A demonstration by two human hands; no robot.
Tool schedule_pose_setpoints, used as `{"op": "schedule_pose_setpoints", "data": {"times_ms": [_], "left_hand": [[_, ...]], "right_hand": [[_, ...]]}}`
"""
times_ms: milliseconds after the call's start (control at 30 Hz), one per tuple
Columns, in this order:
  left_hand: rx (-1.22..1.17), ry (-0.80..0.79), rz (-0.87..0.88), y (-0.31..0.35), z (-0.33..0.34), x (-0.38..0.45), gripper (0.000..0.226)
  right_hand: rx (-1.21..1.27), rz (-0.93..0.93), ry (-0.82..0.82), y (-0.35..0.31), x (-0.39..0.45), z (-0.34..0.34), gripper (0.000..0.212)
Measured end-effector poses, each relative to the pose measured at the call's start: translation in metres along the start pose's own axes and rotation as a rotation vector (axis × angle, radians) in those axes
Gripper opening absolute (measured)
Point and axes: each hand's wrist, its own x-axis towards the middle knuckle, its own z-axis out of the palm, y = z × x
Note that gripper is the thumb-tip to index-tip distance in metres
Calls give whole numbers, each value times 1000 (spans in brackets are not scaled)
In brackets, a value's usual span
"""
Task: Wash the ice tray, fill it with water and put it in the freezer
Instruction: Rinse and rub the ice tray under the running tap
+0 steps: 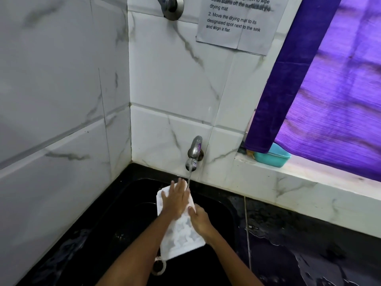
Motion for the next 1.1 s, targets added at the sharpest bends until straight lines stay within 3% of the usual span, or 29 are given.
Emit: {"op": "schedule_pose_setpoints", "data": {"times_ms": [67,133,167,233,300,367,433,533,600,667,767,800,900,967,1033,1100], "left_hand": [[52,60,-63,-9,-4,7,56],[-107,142,-221,-10,-3,14,60],[-320,141,-324,-10,-4,18,64],[-1007,30,-528,-10,-17,23,82],[-1508,-80,-621,-19,-31,20,84],[-1565,59,-649,-26,-46,7,64],[-1489,200,-704,-40,-47,-2,52],[-1344,137,-784,-61,-38,-5,72],[-1216,76,-765,-63,-36,-7,74],[-1130,85,-748,-57,-37,-8,62],[-1159,110,-697,-44,-40,-8,42],[-1177,133,-684,-42,-39,-9,40],[-1190,132,-662,-37,-26,-13,39],[-1200,112,-662,-32,-18,-16,37],[-1225,89,-654,-26,-10,-15,39],[-1244,88,-665,-21,-7,-14,39]], "right_hand": [[-70,-65,-3,-1,-3,-1,31],[-244,-166,42,-6,-3,-4,32],[-389,-216,58,-8,-2,-7,33],[-688,-262,43,-9,2,-15,39],[-966,-396,54,-8,6,-25,48],[-1178,-585,135,-1,10,-29,58],[-1232,-780,195,5,12,-33,52],[-1279,-1087,290,17,26,-47,46],[-1369,-1133,261,19,35,-53,35],[-1375,-1013,139,18,38,-53,51],[-889,-683,25,3,28,-43,82],[-653,-537,37,-4,26,-37,80],[62,-147,164,-42,32,-13,35],[565,129,113,-66,39,1,33],[688,224,123,-76,45,16,32],[501,116,216,-79,38,31,22]]}}
